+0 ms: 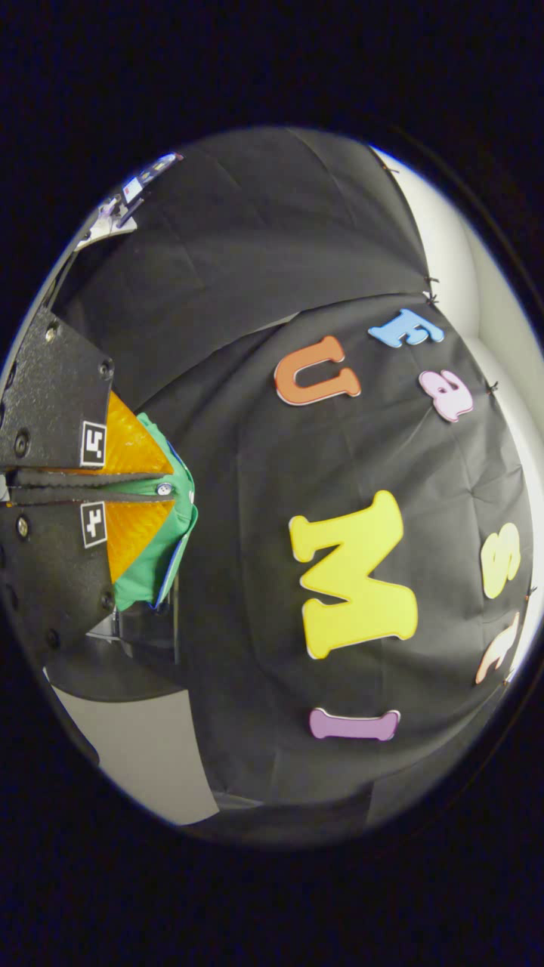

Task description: Put the clothes into the washing machine and then close the washing machine lid.

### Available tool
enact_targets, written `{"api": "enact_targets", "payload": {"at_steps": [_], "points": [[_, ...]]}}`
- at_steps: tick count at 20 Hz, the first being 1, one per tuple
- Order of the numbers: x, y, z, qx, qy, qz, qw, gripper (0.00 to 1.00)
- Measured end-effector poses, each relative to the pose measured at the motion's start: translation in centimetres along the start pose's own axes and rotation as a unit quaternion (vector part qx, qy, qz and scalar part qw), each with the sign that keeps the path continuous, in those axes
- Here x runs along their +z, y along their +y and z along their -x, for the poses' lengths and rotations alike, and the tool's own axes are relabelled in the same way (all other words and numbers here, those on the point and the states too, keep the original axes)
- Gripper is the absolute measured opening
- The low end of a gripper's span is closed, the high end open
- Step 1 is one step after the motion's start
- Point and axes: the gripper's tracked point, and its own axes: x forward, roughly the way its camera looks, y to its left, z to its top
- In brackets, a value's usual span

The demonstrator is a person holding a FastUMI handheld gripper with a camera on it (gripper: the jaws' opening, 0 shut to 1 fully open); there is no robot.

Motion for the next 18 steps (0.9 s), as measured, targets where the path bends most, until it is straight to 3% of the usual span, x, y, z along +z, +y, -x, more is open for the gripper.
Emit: {"api": "enact_targets", "payload": {"at_steps": [10, 18], "points": [[-8.7, -3.1, -9.1, -0.017, 0.113, -0.019, 0.993, 0.04], [-14.7, -6.8, -13.0, -0.048, 0.193, -0.034, 0.979, 0.04]]}}
